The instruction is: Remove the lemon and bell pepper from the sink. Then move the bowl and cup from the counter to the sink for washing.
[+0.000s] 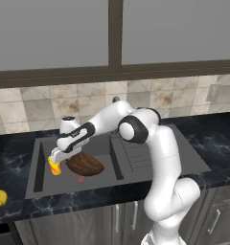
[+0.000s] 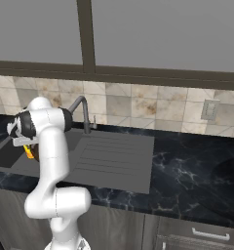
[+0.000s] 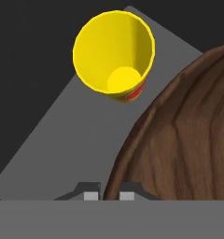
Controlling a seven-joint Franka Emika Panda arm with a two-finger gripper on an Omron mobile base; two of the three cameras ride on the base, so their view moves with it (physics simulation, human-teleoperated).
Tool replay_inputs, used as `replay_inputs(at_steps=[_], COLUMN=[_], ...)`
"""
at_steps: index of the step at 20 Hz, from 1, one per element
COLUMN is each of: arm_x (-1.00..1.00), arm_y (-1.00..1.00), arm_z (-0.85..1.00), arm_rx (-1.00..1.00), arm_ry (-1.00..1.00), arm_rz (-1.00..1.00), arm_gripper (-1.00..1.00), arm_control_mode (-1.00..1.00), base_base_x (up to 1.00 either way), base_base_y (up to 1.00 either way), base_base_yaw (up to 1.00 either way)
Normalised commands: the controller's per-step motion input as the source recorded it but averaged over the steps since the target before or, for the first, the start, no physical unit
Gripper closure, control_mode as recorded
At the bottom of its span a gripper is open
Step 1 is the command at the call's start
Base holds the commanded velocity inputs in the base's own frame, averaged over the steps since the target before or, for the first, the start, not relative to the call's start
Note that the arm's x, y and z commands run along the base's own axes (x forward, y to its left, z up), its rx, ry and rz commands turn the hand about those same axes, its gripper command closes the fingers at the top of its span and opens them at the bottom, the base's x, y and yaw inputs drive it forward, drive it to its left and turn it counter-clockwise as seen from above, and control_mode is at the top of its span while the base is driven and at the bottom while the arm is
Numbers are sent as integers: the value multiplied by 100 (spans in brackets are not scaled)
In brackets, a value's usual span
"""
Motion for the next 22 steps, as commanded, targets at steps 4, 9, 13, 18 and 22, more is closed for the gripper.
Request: replay_inputs(at_steps=[4, 9, 13, 18, 22], arm_x=[0, -5, -7, -4, -7], arm_y=[0, -5, -10, -16, -16], arm_z=[0, -2, -9, -14, -12], arm_rx=[0, 0, -1, -8, -10], arm_ry=[0, 0, 0, 0, -2], arm_rz=[0, 0, -1, -2, -4], arm_gripper=[100, 100, 100, 100, 100], arm_control_mode=[-100, -100, -100, -100, -100], base_base_x=[0, 0, 0, 0, 0], base_base_y=[0, 0, 0, 0, 0], base_base_yaw=[0, 0, 0, 0, 0])
